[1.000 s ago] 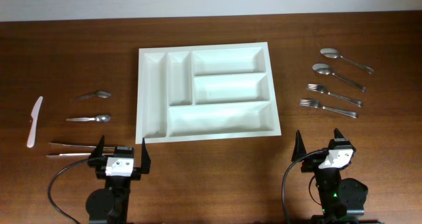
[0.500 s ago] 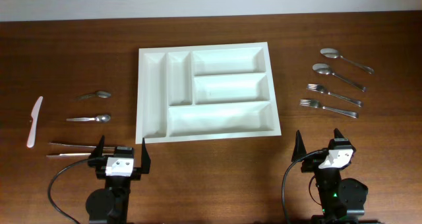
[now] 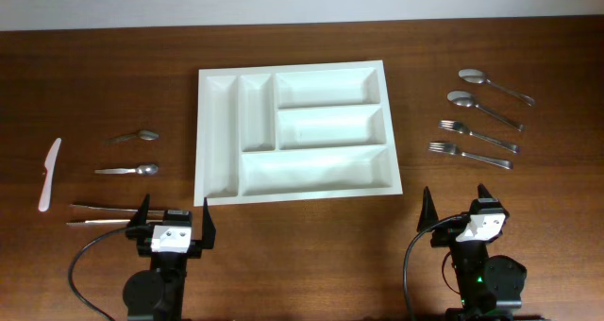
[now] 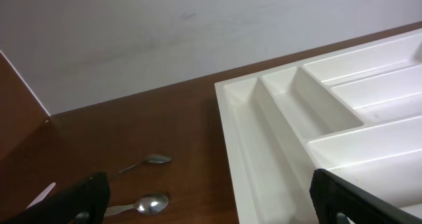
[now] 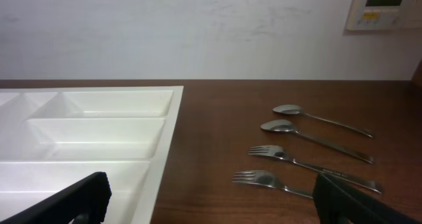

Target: Pack container

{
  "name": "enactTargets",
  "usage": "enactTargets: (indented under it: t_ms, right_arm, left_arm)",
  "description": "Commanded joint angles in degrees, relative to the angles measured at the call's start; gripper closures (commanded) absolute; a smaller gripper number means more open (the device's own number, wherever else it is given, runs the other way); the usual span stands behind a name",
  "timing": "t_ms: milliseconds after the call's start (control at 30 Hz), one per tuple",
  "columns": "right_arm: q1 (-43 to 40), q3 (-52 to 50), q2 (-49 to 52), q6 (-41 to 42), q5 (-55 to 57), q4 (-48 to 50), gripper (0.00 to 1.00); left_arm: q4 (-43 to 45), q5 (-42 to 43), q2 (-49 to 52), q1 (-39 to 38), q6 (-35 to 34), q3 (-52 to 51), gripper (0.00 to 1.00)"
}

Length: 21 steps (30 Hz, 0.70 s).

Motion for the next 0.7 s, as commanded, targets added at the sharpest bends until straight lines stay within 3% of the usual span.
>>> enactTargets:
  t_ms: [0,233,400,567,667]
  right_arm:
    - [0.6,-0.7,-0.7,0.7,0.0,0.3,0.01]
    - [0.6,3.5,-0.6,3.6,-5.5,1.3,0.01]
    - [0.5,14.5,2.6,3.0,7.5,-6.6,0.01]
    - [0.5,31.8,16.1,-1.6,23.5,-16.6,0.01]
    - [0.5,46.1,28.9,-1.3,26.2,-26.2,0.01]
  left_arm:
    - [0.2,-0.2,-0.3,0.2,0.7,-0.5,0.01]
    - [0.2,-0.2,-0.3,0.2,0.7,-0.5,0.01]
    - [0.2,-0.2,-0.3,0.2,0.7,-0.5,0.01]
    - [0.2,-0.2,-0.3,0.2,0.7,-0.5,0.01]
    - [0.2,-0.2,-0.3,0.2,0.7,-0.5,0.01]
